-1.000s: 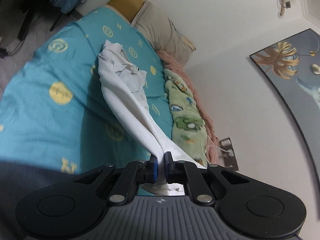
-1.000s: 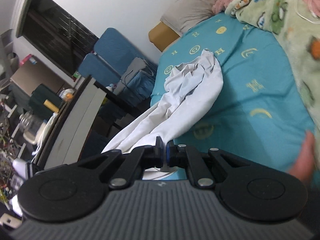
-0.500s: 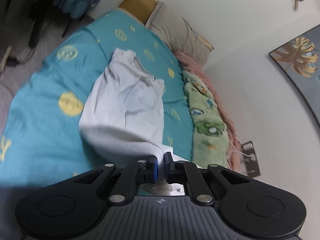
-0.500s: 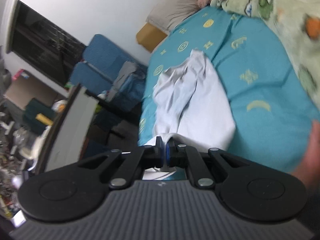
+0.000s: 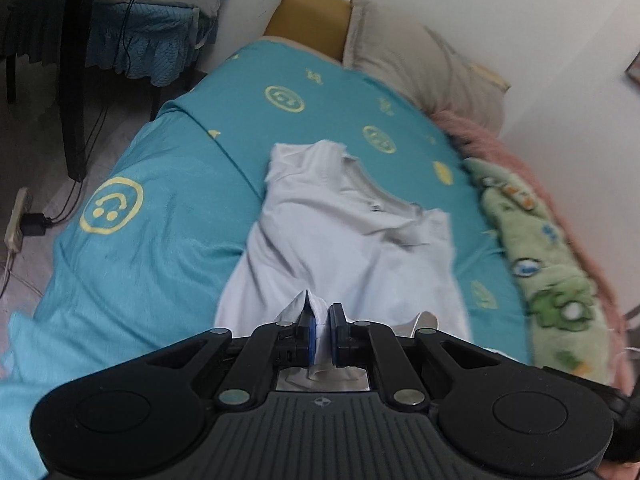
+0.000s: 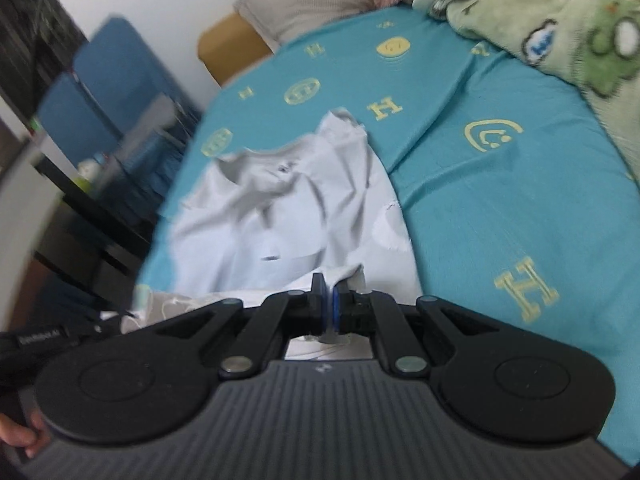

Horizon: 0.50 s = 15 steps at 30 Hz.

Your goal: Fold clothes

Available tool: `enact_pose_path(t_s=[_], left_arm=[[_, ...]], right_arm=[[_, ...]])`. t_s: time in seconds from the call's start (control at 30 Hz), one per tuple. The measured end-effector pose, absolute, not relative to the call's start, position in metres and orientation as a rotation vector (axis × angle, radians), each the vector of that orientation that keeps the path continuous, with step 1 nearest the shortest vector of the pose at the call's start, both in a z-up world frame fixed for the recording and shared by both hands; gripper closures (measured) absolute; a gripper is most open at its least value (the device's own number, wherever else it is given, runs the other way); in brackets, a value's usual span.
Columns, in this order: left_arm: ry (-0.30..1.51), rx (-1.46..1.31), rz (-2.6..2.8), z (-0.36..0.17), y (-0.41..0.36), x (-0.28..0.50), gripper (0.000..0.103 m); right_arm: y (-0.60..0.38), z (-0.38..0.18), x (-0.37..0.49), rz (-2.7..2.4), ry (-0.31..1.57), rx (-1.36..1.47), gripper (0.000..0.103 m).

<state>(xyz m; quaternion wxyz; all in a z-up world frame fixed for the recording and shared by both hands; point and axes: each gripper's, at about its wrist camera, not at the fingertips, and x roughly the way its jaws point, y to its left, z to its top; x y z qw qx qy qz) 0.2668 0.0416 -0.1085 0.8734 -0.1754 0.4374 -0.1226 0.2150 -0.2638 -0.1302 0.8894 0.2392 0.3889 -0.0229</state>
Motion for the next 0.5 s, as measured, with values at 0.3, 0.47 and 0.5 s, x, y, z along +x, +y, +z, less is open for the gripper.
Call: enact_pose_path(t_s=[0.3,0.47,0.5], left_arm=[[0.889,-0.146,-0.255,-0.147,0.018,0.278,0.092],[0.815,-0.064,-0.244,-0.117,0.007,0.244,0.064],[0.804,-0.063,-0.245,-0.111,0.007,0.234,0.054]], right_arm=[[-0.261,-0.175,0.241,-0.057,0.868,0.418,0.095],[-0.260,-0.157,0.224,-0.077,0.877,0.444,0.092],[-0.260,-0.153,0.219,-0.080,0.876,0.454,0.090]])
